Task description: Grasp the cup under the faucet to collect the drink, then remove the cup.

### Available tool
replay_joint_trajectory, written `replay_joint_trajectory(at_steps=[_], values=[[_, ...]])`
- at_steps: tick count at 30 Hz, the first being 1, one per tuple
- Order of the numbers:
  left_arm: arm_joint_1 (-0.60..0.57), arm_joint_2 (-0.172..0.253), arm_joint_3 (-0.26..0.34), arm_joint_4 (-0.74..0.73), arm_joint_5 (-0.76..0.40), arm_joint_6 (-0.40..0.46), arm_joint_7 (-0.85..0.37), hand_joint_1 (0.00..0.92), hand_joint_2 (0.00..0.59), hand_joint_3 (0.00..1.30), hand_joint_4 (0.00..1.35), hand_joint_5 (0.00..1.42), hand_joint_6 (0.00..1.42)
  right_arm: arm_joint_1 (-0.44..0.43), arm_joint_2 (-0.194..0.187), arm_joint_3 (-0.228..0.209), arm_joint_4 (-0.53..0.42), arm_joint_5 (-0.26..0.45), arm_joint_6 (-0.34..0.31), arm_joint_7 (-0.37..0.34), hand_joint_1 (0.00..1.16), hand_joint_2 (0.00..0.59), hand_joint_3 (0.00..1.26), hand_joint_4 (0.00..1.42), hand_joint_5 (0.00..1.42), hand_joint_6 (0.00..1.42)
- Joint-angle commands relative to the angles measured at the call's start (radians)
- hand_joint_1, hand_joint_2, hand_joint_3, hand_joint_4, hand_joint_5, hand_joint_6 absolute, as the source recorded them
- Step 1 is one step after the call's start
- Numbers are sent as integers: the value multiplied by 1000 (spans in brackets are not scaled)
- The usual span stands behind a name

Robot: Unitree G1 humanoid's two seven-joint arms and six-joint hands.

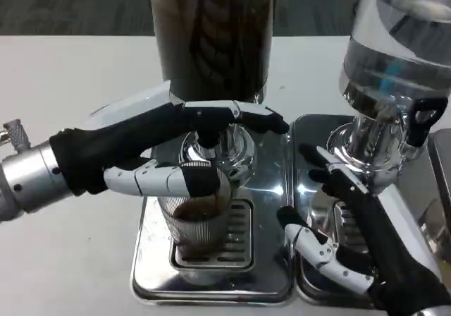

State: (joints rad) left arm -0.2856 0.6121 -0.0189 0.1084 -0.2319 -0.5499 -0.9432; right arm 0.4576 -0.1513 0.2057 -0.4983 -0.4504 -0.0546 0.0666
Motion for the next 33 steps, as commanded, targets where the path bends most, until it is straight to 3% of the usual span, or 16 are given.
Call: replay_joint_trajectory(at_steps=[1, 16, 33], values=[[23, 14, -22, -13, 6, -2, -27, 0, 107, 246, 151, 182, 126, -36, -5, 23, 30, 13, 20, 24, 570, 273, 87, 58, 124, 133], [18, 17, -15, -8, 5, 4, -20, 0, 115, 246, 158, 182, 125, -127, -4, 73, 115, 40, 31, 44, 568, 250, 1, 0, 29, 74], [15, 22, -5, -3, 13, 3, -7, 0, 127, 248, 161, 182, 125, -226, 11, 120, 228, 35, 14, 25, 572, 242, 0, 0, 4, 55]])
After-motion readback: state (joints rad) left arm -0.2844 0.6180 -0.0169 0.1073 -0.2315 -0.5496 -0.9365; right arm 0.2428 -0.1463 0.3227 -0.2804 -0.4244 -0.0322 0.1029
